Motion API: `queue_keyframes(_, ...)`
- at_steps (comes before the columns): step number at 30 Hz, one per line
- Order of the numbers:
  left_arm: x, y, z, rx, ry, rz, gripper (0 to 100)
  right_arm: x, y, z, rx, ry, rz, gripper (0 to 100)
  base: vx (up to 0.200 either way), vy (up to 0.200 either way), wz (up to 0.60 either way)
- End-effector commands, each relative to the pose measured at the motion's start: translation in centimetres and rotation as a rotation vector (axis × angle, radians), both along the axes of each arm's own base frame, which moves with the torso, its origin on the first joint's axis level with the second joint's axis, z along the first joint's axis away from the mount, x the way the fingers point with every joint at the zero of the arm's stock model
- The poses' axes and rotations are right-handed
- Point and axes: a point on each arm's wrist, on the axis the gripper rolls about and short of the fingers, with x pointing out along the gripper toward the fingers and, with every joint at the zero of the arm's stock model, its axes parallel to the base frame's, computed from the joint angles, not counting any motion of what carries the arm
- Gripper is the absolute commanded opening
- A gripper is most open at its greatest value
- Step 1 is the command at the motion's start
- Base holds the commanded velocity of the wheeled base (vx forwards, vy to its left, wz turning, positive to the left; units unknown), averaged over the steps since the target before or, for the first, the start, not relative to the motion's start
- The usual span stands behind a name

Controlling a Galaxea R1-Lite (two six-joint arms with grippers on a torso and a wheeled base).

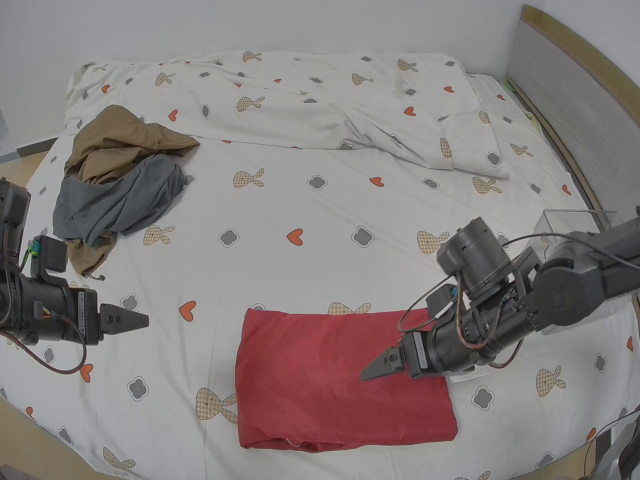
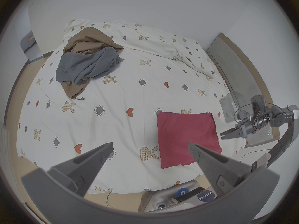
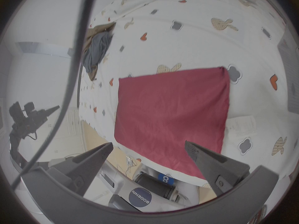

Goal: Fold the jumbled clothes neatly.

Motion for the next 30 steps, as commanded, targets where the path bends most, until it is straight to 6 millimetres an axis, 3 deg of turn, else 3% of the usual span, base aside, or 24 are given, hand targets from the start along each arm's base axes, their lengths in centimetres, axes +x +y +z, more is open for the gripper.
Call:
queue_keyframes(1,0.2,-0.2,-0.4,0.002,0.01,-0.009,100,0.3,1.9,-4.5,-0.102,0.099,0.033,100,0.0,0.0,0.0)
queue_keyframes(8,0.5,-0.3,-0.6,0.002,0.018,-0.008,100,0.3,1.6,-7.2,-0.23,0.118,-0.005,100,0.0,0.0,0.0)
queue_keyframes(19,0.9,-0.4,-1.1,0.008,0.038,-0.01,100,-2.0,-0.9,-8.5,-0.294,0.194,-0.016,100,0.0,0.0,0.0)
queue_keyframes(24,0.9,-0.3,-1.2,0.008,0.041,-0.009,100,-2.8,-2.3,-8.8,-0.235,0.12,-0.048,100,0.0,0.0,0.0)
queue_keyframes(28,0.9,-0.4,-1.2,0.008,0.041,-0.01,100,-3.6,-3.1,-7.9,-0.146,0.018,-0.063,100,0.0,0.0,0.0)
queue_keyframes(30,0.8,-0.3,-1.4,0.011,0.05,-0.012,100,-4.1,-4.0,-5.5,-0.067,-0.068,-0.086,100,0.0,0.0,0.0)
